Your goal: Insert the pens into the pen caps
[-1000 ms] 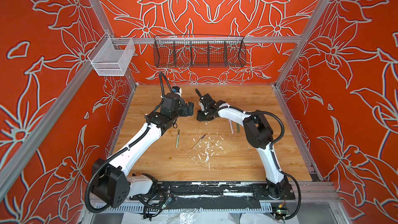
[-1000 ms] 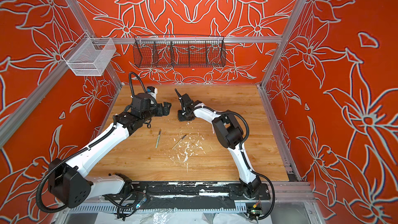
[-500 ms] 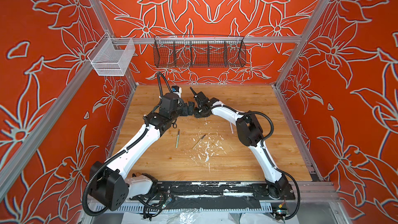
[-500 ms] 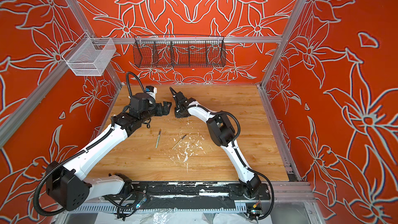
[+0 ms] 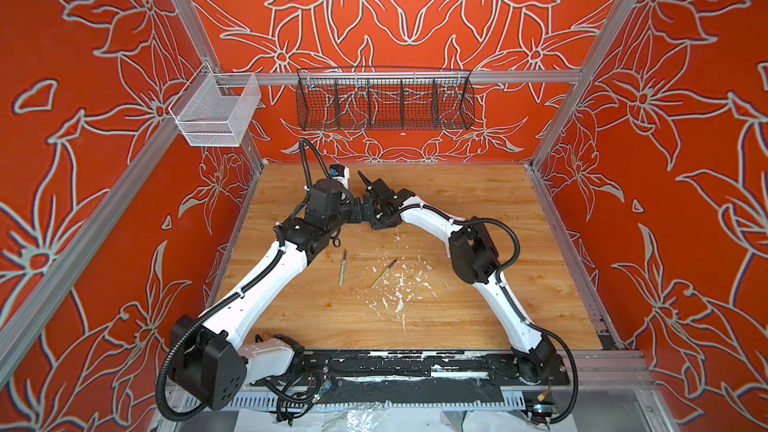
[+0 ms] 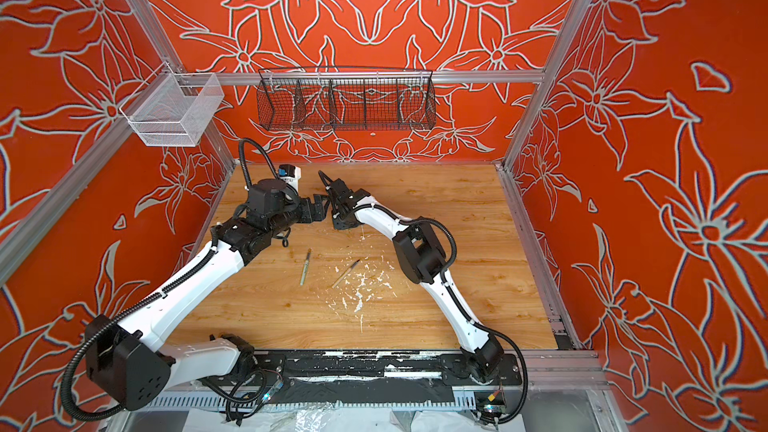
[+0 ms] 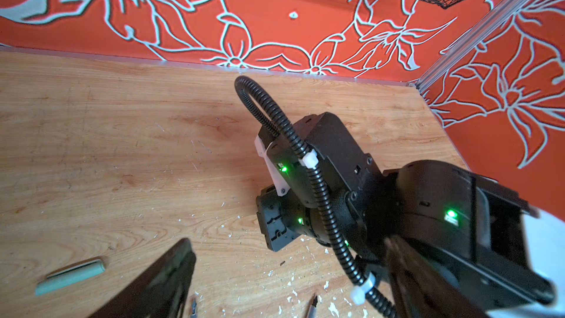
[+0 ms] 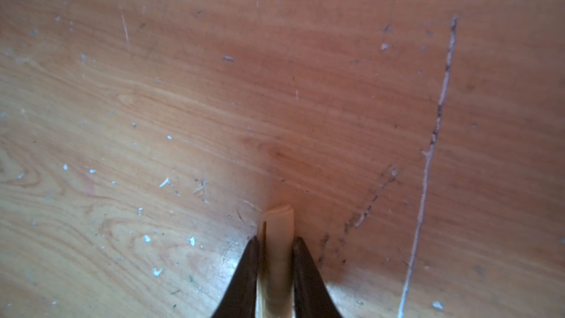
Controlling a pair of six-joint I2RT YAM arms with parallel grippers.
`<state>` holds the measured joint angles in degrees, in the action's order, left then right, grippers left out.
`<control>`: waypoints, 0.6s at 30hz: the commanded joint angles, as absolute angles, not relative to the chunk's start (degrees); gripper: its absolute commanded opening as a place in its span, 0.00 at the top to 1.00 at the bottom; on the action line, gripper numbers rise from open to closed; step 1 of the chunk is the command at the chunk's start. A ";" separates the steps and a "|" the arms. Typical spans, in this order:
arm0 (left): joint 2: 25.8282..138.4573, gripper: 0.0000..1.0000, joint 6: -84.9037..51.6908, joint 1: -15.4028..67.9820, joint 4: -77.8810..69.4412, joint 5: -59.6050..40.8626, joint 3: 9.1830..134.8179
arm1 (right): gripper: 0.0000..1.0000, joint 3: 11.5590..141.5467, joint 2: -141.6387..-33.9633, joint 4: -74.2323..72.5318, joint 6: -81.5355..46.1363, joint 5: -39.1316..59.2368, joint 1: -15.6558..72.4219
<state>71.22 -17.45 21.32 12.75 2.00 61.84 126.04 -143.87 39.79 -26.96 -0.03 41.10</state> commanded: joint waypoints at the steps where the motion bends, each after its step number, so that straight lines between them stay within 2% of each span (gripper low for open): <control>1: 69.79 0.04 -18.10 20.83 11.16 1.41 61.03 | 0.83 124.19 -142.75 41.29 -27.11 -1.86 41.74; 9: 69.77 0.04 -17.91 20.65 10.91 1.41 60.82 | 0.85 113.34 -133.01 35.28 -28.28 -2.86 41.28; 18: 70.30 0.04 -18.10 20.65 10.55 0.19 60.68 | 0.85 84.36 -117.13 24.56 -31.81 -0.71 36.14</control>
